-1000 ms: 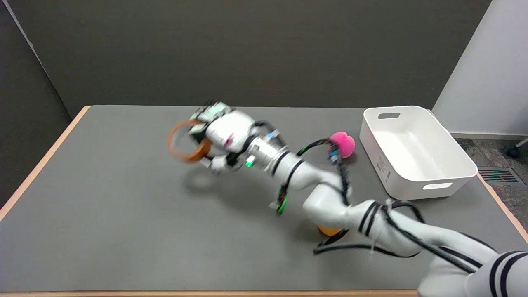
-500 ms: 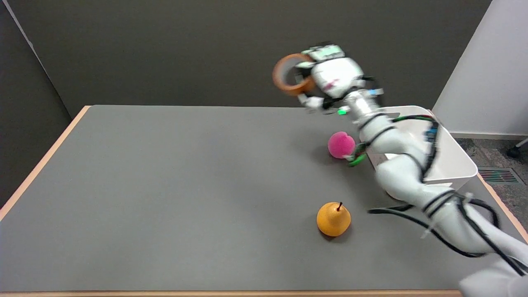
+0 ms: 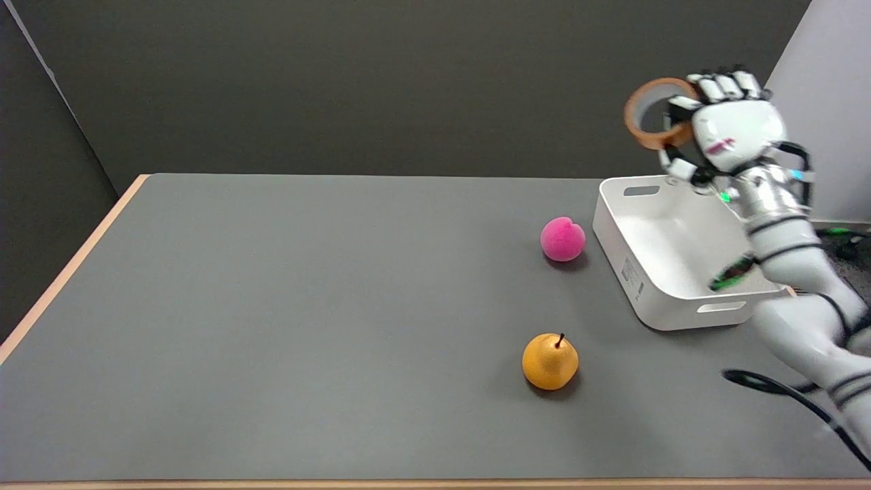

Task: Place yellow tape into white box.

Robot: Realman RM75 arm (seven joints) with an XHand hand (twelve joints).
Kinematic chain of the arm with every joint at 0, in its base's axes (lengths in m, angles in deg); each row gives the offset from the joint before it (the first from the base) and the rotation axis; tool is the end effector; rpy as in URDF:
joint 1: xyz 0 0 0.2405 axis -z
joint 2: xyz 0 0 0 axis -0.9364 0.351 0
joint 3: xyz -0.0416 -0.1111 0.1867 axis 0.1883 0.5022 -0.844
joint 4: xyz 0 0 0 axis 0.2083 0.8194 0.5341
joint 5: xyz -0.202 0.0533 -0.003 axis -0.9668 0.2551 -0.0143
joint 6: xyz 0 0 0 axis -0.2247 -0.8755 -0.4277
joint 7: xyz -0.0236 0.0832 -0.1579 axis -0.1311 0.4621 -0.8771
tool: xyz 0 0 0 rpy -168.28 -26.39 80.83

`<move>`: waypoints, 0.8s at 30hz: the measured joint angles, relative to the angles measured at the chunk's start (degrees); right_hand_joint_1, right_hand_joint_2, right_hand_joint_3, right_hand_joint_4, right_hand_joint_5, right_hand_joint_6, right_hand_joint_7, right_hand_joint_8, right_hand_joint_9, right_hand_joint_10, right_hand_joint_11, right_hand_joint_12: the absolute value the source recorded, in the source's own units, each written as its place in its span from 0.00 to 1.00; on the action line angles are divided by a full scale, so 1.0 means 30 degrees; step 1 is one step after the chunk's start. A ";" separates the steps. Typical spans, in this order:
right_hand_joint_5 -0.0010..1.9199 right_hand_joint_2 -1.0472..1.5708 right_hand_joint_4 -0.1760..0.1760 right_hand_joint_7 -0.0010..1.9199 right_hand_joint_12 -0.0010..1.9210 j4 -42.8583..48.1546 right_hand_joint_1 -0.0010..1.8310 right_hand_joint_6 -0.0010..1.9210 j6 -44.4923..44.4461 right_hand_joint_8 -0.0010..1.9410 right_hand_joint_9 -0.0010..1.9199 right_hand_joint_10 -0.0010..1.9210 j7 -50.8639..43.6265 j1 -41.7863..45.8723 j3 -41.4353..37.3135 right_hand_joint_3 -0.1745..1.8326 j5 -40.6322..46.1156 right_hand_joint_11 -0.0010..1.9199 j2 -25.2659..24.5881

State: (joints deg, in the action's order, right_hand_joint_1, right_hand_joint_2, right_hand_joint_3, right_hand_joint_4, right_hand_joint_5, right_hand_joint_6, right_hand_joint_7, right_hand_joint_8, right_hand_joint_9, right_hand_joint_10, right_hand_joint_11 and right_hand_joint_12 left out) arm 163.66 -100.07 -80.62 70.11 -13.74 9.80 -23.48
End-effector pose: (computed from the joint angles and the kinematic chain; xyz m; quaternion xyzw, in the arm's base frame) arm -0.1221 -0.3495 0.4947 0.5680 0.2154 0.0309 0.7937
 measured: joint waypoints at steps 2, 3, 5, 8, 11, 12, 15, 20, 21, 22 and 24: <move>0.36 0.80 1.00 0.19 0.53 0.0158 0.47 0.80 -0.0535 0.20 0.09 0.29 0.0107 0.1016 -0.0615 0.34 0.0089 0.00 0.0224; 0.36 0.80 1.00 0.19 0.53 0.0222 0.47 0.80 -0.0764 0.20 0.09 0.29 0.0215 0.1440 -0.0847 0.34 0.0132 0.00 0.0334; 0.36 0.80 1.00 0.19 0.53 0.0318 0.47 0.80 -0.1152 0.20 0.09 0.29 0.0471 0.2122 -0.1139 0.34 0.0208 0.00 0.0527; 0.36 0.80 1.00 0.19 0.53 0.0448 0.47 0.80 -0.1769 0.20 0.09 0.30 0.1134 0.3251 -0.1360 0.34 0.0382 0.00 0.0936; 0.36 0.80 1.00 0.19 0.53 0.0502 0.47 0.80 -0.2151 0.20 0.09 0.30 0.1711 0.4038 -0.1312 0.34 0.0724 0.00 0.1281; 0.36 0.80 1.00 0.19 0.53 0.0502 0.47 0.80 -0.2227 0.20 0.09 0.30 0.1867 0.4231 -0.1251 0.34 0.0895 0.00 0.1365; 0.36 0.80 1.00 0.19 0.52 0.0352 0.47 0.80 -0.2324 0.20 0.09 0.29 0.2245 0.4647 -0.0988 0.34 0.1553 0.00 0.1534; 0.36 0.79 1.00 0.19 0.51 -0.0415 0.48 0.80 -0.2316 0.21 0.09 0.29 0.2451 0.4874 -0.0539 0.35 0.2815 0.00 0.1484; 0.36 0.79 1.00 0.19 0.51 -0.0664 0.48 0.80 -0.2277 0.21 0.09 0.29 0.2337 0.4879 -0.0413 0.35 0.3179 0.00 0.1415; 0.36 0.80 1.00 0.19 0.51 -0.0810 0.48 0.80 -0.2237 0.21 0.09 0.29 0.2229 0.4879 -0.0336 0.34 0.3417 0.00 0.1370; 0.29 0.73 1.00 0.15 0.50 -0.1174 0.43 0.66 -0.2151 0.17 0.07 0.28 0.1848 0.4875 -0.0128 0.44 0.4068 0.00 0.1241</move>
State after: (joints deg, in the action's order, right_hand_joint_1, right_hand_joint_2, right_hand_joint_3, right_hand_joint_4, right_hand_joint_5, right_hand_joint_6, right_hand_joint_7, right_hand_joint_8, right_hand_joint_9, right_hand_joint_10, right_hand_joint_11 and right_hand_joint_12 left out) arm 160.14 -106.52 -75.08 84.74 -14.12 22.00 -19.76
